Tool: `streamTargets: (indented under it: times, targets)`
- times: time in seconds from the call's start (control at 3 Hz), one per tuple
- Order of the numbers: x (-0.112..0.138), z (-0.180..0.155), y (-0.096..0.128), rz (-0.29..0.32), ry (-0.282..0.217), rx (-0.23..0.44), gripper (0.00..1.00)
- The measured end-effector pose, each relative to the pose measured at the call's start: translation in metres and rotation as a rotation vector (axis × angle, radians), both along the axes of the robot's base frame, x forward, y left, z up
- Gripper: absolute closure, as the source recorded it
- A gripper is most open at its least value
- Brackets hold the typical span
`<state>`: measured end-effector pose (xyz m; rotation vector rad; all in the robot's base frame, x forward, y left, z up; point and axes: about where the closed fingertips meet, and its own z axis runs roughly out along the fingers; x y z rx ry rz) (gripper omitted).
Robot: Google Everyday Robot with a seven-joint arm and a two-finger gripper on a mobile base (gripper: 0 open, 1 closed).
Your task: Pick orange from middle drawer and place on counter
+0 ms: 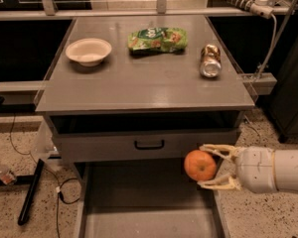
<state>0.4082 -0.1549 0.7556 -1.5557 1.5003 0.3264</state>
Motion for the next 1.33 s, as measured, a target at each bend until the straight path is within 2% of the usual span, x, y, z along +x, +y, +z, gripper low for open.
streamTargets:
  times: [0.67, 1.0, 1.33]
  targets:
    - [0.055, 0.074, 0.034, 0.098, -0.042, -0.007, 1.0]
    - [0.09, 0.117, 0.064, 0.18, -0.048, 0.025, 1.0]
    - [0.127, 0.147, 0.088, 0.23, -0.037, 0.066, 1.0]
